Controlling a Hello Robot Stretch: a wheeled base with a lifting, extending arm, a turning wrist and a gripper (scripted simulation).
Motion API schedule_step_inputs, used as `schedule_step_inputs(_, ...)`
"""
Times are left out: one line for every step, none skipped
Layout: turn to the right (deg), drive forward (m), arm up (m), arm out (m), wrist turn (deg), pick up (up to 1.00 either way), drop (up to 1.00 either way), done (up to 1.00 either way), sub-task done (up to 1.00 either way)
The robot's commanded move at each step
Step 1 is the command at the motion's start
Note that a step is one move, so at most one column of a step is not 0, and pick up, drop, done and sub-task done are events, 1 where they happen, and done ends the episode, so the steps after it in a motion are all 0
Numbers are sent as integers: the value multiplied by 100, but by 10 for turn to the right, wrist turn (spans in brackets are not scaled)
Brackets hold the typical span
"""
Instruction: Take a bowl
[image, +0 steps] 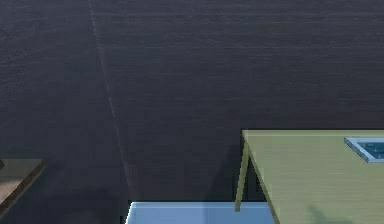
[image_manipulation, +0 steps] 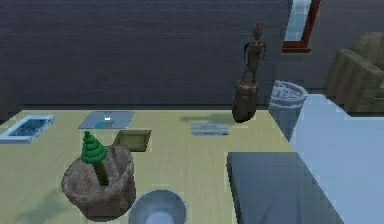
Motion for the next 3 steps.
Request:
schedule_step_inputs(0,0,50,0,0,0,0,0,0)
schedule_step_inputs(0,0,38,0,0,0,0,0,0)
schedule_step_inputs(0,0,0,0,450,0,0,0,0)
